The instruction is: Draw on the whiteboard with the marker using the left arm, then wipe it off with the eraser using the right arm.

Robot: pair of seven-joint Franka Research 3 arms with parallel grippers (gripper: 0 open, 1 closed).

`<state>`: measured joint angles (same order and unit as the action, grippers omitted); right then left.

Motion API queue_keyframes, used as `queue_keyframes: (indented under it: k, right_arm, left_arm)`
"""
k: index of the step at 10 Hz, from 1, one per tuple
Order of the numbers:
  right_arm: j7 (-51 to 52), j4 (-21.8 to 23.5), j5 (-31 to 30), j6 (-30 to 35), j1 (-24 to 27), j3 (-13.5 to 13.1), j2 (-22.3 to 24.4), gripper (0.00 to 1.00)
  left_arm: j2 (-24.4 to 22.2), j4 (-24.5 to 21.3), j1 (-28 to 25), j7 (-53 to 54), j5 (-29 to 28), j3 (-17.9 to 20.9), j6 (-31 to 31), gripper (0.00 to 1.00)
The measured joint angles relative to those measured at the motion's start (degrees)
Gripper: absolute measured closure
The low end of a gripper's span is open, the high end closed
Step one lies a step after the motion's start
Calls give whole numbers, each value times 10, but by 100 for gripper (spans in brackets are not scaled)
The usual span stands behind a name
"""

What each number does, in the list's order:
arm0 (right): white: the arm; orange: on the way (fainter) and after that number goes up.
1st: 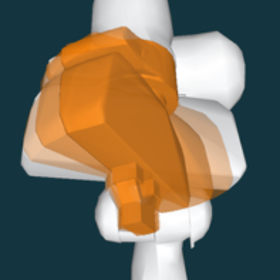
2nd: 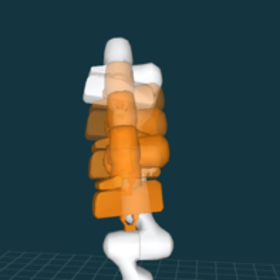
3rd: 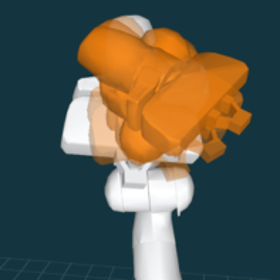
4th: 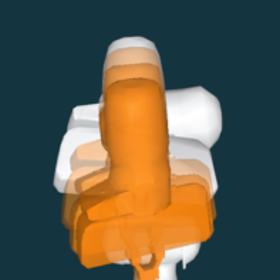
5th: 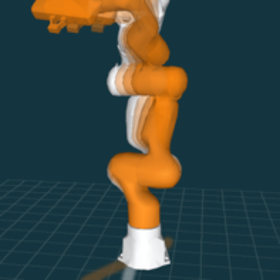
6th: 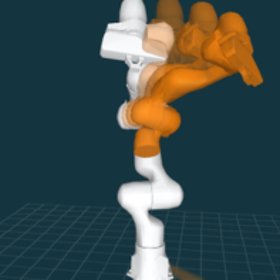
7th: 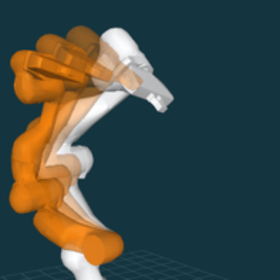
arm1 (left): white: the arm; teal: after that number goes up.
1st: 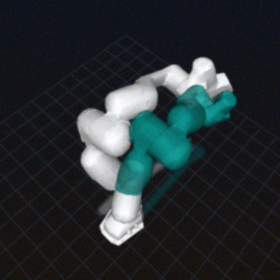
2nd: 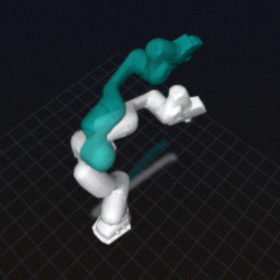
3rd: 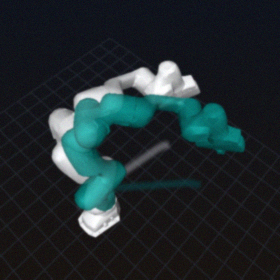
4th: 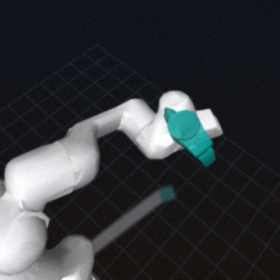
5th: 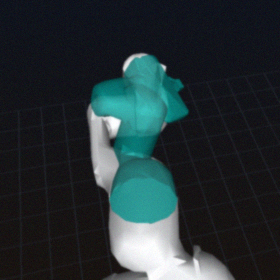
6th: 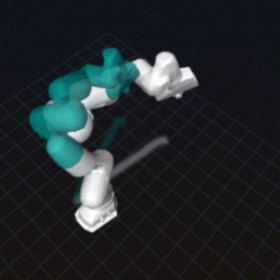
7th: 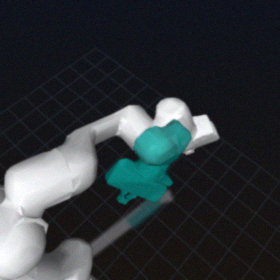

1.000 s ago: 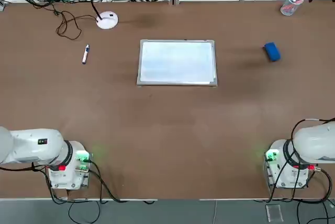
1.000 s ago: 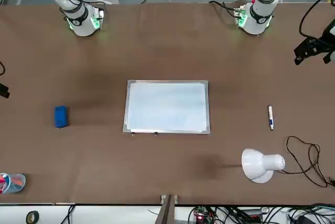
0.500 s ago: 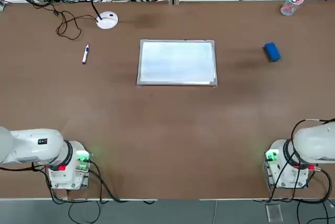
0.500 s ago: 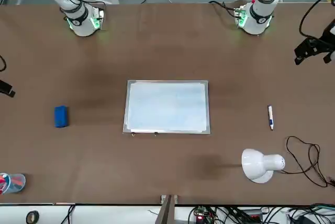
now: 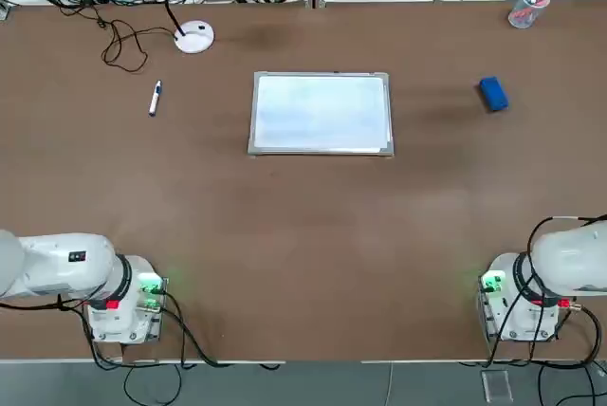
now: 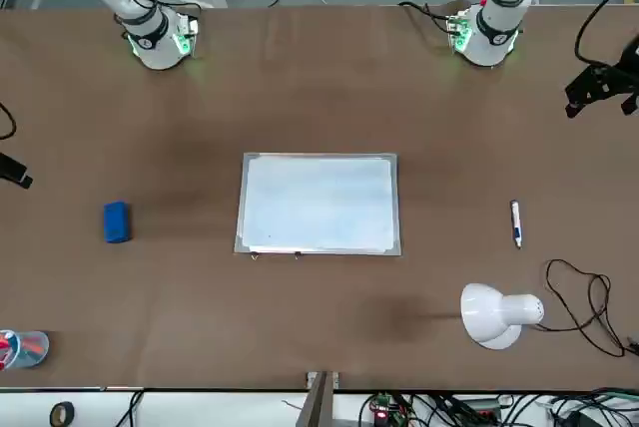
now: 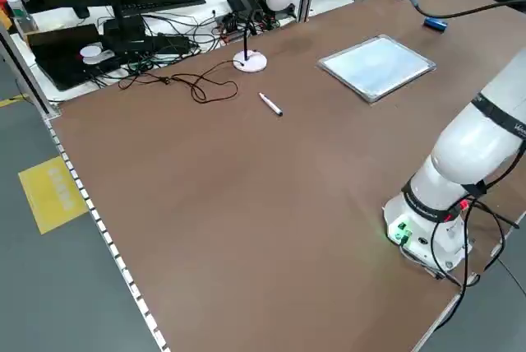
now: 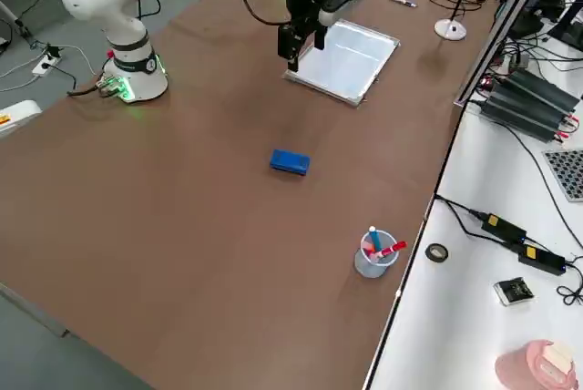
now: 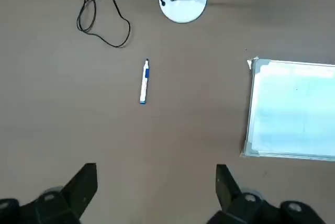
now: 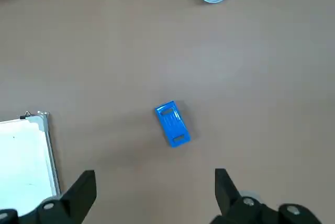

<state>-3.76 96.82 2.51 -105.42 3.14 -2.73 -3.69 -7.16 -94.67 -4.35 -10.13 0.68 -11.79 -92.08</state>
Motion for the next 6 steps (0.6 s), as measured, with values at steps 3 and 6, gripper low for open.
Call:
queue_keyframes:
  k: [3,6]
  right_arm:
    - [0,0,0,-2,-1,0,0,0]
    - [0,0,0,-3,-1,1,0,0]
  left_arm:
    - [0,4,0,0,0,1,8,0]
    - [0,4,-1,0,0,2,13,0]
